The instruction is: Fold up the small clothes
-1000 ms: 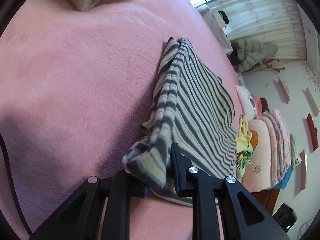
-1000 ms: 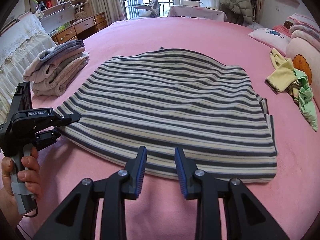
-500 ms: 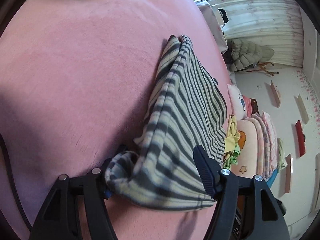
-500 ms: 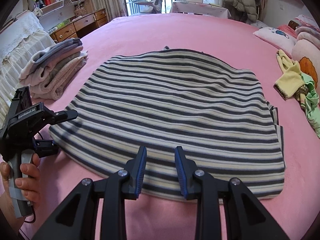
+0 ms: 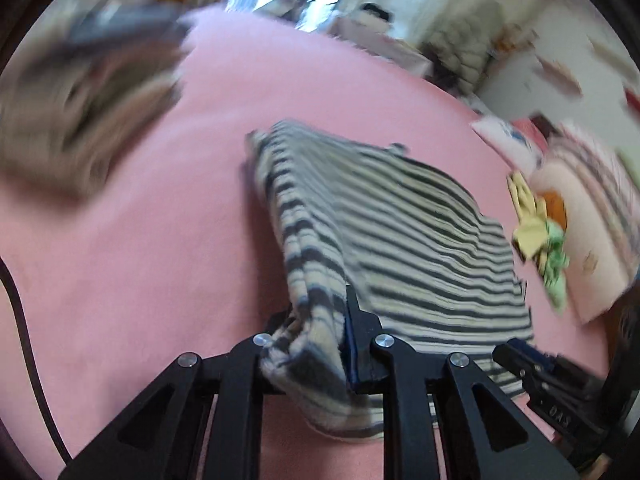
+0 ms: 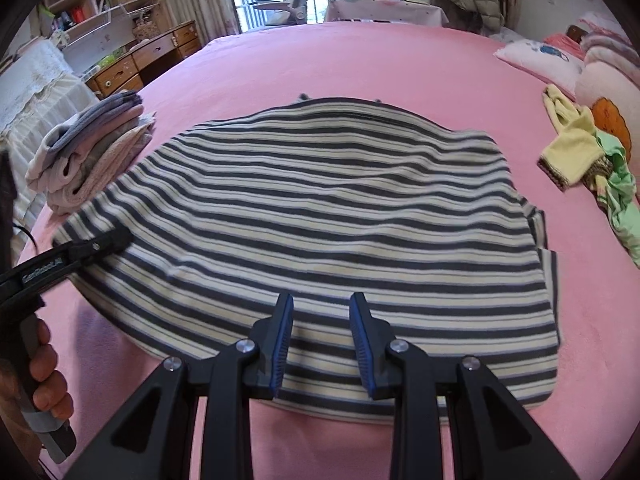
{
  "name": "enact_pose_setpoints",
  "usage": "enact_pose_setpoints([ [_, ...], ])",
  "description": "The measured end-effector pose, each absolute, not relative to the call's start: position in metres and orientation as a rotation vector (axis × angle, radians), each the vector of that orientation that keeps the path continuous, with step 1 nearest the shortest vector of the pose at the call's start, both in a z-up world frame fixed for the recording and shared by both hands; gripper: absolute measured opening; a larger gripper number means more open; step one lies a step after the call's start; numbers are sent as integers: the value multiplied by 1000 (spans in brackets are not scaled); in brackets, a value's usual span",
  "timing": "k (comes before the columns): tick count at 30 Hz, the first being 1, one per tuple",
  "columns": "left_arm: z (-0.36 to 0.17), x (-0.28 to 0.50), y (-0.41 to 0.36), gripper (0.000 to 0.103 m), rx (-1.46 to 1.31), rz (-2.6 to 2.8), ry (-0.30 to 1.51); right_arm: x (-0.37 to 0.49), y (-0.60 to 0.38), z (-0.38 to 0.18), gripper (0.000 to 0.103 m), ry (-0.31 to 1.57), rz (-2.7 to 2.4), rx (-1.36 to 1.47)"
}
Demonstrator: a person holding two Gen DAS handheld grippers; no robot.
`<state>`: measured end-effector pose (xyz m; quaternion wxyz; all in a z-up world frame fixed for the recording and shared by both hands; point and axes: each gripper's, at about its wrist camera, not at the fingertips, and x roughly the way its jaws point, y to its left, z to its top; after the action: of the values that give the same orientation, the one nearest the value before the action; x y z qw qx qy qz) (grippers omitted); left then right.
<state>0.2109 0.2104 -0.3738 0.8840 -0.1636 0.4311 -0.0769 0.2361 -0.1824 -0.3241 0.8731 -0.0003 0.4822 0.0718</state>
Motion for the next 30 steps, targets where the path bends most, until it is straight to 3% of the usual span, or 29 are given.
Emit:
enact_pose_setpoints([
  [6, -333, 215, 127, 14, -153, -287, 836, 245, -219, -325, 29, 1040, 133, 69],
  [12, -325, 221, 31, 14, -76, -430, 828, 259, -275, -317, 29, 1040, 109, 166],
  [22, -387, 213, -57, 16, -21, -443, 965, 289, -379, -305, 29, 1081, 93, 216],
  [24, -395, 213, -57, 17, -67, -424, 977, 299, -375, -298, 35, 1072, 128, 198],
  [28, -398, 207, -50, 37, -210, -413, 962, 319, -344, -291, 47, 1054, 238, 123],
  [30, -394, 198, -48, 38, -248, -405, 936, 329, -325, -289, 47, 1058, 296, 80],
])
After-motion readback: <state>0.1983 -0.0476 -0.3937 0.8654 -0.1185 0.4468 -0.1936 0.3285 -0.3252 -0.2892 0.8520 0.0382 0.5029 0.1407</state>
